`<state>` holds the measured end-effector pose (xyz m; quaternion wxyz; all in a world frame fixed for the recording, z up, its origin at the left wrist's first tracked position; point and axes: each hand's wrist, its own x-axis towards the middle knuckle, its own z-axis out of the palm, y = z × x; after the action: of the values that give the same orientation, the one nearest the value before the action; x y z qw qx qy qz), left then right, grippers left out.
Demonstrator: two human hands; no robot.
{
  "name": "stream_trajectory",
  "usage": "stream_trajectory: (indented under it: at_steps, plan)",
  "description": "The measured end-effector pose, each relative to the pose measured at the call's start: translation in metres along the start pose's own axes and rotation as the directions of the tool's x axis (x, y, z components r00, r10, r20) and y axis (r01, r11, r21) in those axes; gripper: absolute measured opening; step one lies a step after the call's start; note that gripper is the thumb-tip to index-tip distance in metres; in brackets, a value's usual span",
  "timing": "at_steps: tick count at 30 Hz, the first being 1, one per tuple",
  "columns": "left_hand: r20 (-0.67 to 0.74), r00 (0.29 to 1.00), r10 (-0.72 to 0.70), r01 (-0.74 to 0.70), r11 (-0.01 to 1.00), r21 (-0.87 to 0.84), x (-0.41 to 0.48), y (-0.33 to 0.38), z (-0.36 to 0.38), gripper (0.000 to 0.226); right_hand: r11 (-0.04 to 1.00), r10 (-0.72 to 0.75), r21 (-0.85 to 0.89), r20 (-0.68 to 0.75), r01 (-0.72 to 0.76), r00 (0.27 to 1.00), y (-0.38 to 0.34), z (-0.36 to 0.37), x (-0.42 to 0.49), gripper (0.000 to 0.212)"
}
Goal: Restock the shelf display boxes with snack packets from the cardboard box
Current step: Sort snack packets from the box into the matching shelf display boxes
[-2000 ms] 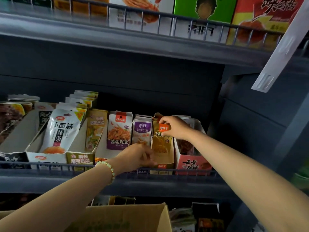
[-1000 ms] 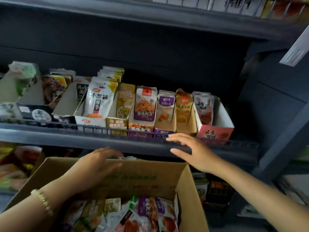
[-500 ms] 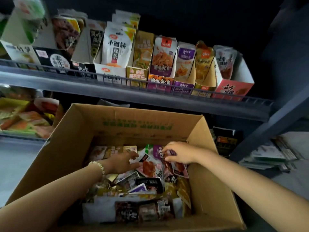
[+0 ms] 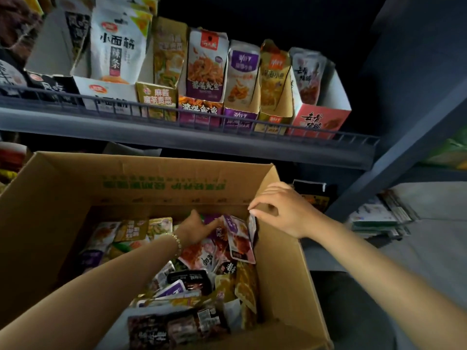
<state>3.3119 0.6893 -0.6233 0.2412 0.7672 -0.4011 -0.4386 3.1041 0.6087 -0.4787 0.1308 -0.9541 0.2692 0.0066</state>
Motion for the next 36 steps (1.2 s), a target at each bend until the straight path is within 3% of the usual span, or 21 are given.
stream_trajectory:
  at_steps: [3,7,15,19,22,29,32,35,36]
  plan:
    - [-0.084,0.996,-0.025,0.010,0.986,-0.165,0.023,0.007,0.023,0.092,0.999,-0.020,0.035,-0.026,0.021,0.999,0.002,0.002,0.001,0.028]
    - [-0.042,0.992,-0.122,0.100,0.929,-0.356,0.018,0.045,0.048,0.105,0.994,-0.015,0.105,-0.037,0.019,0.999,0.007,0.005,0.002,0.028]
    - [0.020,0.989,-0.146,0.141,0.900,-0.412,0.023,0.059,0.055,0.113,0.977,0.012,0.213,-0.069,0.004,0.998,0.009,0.007,0.000,0.026]
    - [-0.009,0.989,-0.147,0.125,0.868,-0.480,0.023,0.036,0.052,0.063,0.977,0.016,0.212,-0.068,-0.001,0.998,0.008,0.007,-0.001,0.026]
    - [0.011,0.989,-0.144,0.131,0.863,-0.488,0.010,0.023,0.045,0.043,0.980,0.025,0.199,-0.054,-0.014,0.998,0.006,0.007,-0.002,0.027]
    - [0.037,0.999,-0.027,0.041,0.875,-0.482,-0.048,0.017,-0.024,0.033,0.989,0.042,0.144,-0.024,-0.038,0.999,0.000,0.002,-0.004,0.027]
    - [-0.036,0.999,0.014,-0.031,0.854,-0.519,-0.086,0.019,-0.063,0.034,0.988,0.077,0.137,-0.001,-0.076,0.997,-0.002,0.000,-0.005,0.030]
    - [-0.114,0.990,0.081,-0.135,0.779,-0.612,-0.122,0.024,-0.090,0.035,0.987,0.138,0.086,0.001,-0.137,0.990,-0.017,0.001,0.001,0.053]
    - [-0.157,0.982,0.107,-0.184,0.741,-0.645,-0.132,0.027,-0.097,0.035,0.968,0.162,0.192,0.012,-0.161,0.987,-0.029,0.001,0.004,0.064]
